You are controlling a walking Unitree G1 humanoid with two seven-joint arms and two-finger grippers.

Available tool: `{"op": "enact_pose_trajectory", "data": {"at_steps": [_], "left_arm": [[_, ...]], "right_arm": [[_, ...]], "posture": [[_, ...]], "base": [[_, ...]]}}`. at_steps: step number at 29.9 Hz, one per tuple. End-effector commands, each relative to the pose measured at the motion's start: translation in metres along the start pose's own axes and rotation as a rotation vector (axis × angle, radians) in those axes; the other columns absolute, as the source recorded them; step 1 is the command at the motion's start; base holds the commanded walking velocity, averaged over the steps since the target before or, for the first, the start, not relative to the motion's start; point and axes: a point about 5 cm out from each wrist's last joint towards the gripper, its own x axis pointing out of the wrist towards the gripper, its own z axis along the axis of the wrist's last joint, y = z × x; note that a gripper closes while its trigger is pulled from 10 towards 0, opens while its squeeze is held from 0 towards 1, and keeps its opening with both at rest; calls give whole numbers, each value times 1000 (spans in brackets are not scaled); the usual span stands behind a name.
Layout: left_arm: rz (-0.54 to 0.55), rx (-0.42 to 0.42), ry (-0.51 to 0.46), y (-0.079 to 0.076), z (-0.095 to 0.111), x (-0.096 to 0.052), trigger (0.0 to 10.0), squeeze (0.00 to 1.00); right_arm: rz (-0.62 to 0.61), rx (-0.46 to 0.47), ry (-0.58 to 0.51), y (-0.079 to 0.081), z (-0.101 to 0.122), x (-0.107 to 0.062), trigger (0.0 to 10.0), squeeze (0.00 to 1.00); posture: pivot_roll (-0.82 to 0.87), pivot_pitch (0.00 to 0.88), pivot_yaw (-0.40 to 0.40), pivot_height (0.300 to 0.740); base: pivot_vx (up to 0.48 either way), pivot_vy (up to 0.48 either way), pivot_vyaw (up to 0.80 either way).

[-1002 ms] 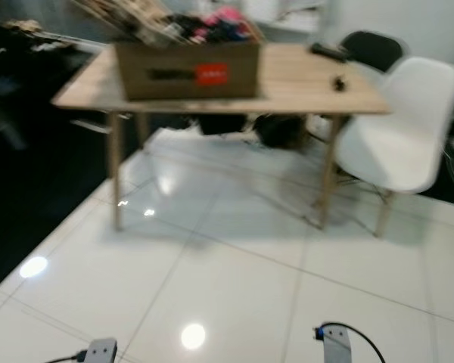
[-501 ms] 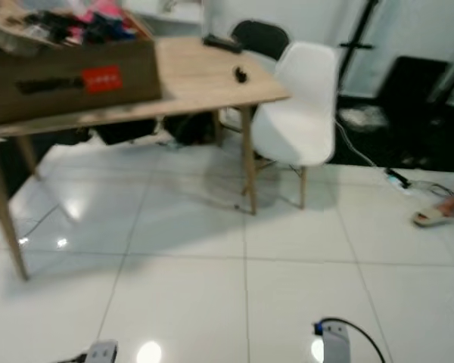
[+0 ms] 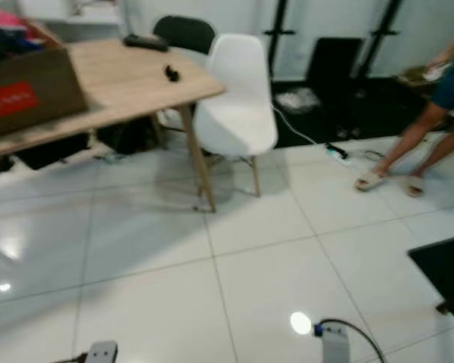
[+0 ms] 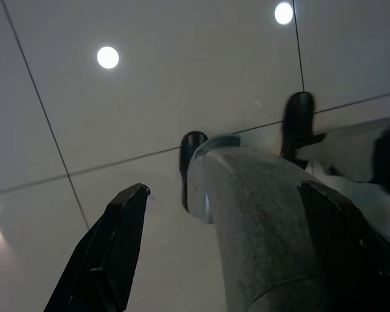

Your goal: Picking trash to rubbish bin

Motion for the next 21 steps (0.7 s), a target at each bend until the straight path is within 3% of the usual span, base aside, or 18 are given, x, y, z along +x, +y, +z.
{"op": "enact_pose_trajectory", "data": {"at_steps": [1,21], "left_arm": [[-10,9,33,-3,-8,0,10000,0],[-21,21,41,-7,-10,0,10000,0]], "right_arm": [[-14,0,17,-4,-4,0,10000,0],[9,-52,20,-3,-2,0,10000,0]], "posture": [[131,84,-42,740],[134,83,-54,740]], "base": [[0,0,-800],[0,0,-800]]}}
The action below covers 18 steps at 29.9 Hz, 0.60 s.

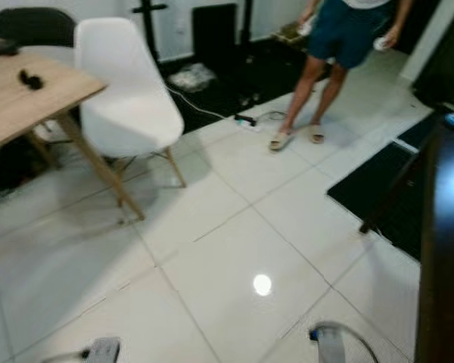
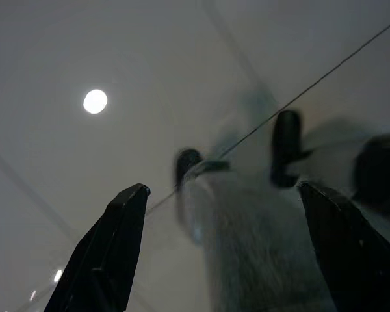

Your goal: Picking trash to rubbish bin

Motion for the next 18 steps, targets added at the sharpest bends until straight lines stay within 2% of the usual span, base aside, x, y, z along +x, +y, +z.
{"op": "enact_pose_trajectory", "data": {"at_steps": [1,18], "left_arm": [[1,0,61,0,-19,-3,10000,0],[-3,4,60,-2,-18,-3,10000,0]], "right_arm": [[17,-16,24,5,-7,0,10000,0],[27,-51,22,6,-5,0,10000,0]], "posture": [[134,83,-54,740],[133,75,-56,740]], "base": [[0,0,-800],[0,0,-800]]}}
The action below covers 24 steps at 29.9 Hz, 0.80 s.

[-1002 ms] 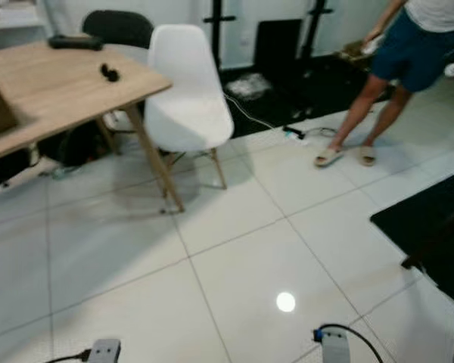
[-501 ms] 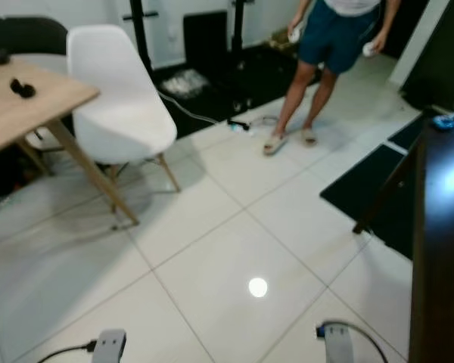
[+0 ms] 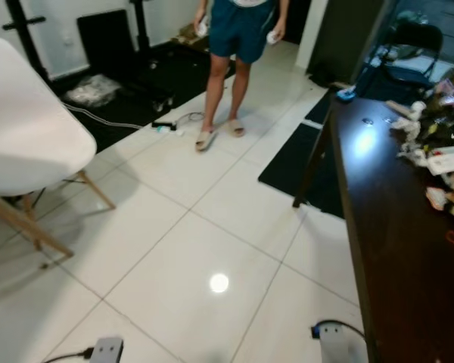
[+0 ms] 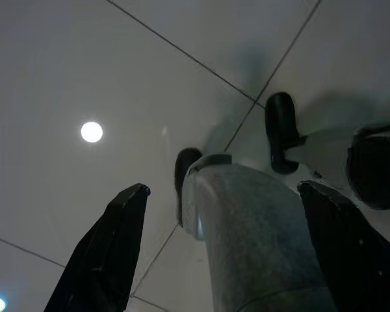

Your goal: Picking trash to rubbish bin

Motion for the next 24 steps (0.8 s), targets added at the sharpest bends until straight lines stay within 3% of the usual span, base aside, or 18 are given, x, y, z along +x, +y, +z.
{"op": "enact_pose_trajectory", "data": {"at_steps": [1,4,15,20,24], "left_arm": [[-13,-1,39,-4,-9,0,10000,0],[-15,-2,37,-5,-9,0,10000,0],[-20,-12,24,-6,-6,0,10000,0],[-25,-14,23,-8,-7,1,10000,0],[-30,-17,10,-12,-4,2,10000,0]], "right_arm": [[-1,2,22,-2,-7,0,10000,0],[4,-3,18,-1,-7,0,10000,0],[24,-15,3,1,-6,0,10000,0],[88,-45,-31,5,-2,0,10000,0],[182,-199,-78,18,8,0,10000,0]], "posture": [[133,75,-56,740],[130,81,-52,740],[131,84,-53,740],[131,88,-54,740],[130,92,-57,740]], "base": [[0,0,-800],[0,0,-800],[0,0,0],[0,0,0],[0,0,0]]}}
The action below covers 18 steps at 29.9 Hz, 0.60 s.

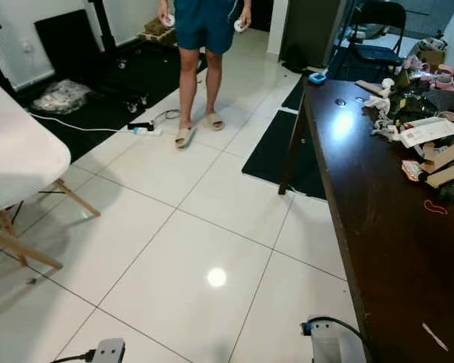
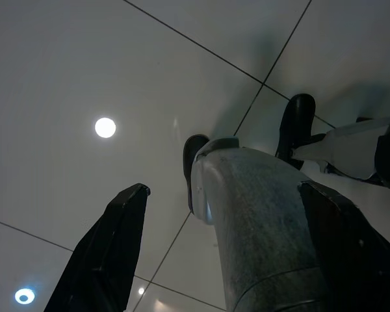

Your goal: Picking trash to rubbish bin

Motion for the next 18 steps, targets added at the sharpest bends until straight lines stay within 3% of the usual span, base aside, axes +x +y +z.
{"op": "enact_pose_trajectory", "data": {"at_steps": [1,5,6,8,15,16,18], "left_arm": [[-12,-6,10,-6,-4,1,10000,0],[-17,6,-7,-8,1,2,10000,0],[-23,19,-25,-9,7,3,10000,0],[-31,33,-41,-11,13,4,10000,0],[-68,58,-101,-21,33,8,10000,0],[-96,57,-121,-27,39,9,10000,0],[-102,57,-125,-28,40,9,10000,0]], "right_arm": [[66,-90,-28,9,7,1,10000,0],[139,-169,-68,18,20,3,10000,0],[198,-252,-98,26,31,4,10000,0],[230,-304,-116,31,38,4,10000,0],[244,-268,-169,43,54,5,10000,0],[243,-202,-183,46,56,6,10000,0],[245,-187,-187,46,56,6,10000,0]], "posture": [[130,92,-57,740],[128,97,-57,740],[127,98,-58,740],[128,99,-62,740],[133,102,-68,740],[134,103,-69,740],[134,103,-69,740]], "base": [[0,0,0],[0,0,0],[0,0,0],[0,0,0],[0,0,0],[0,0,0],[0,0,0]]}}
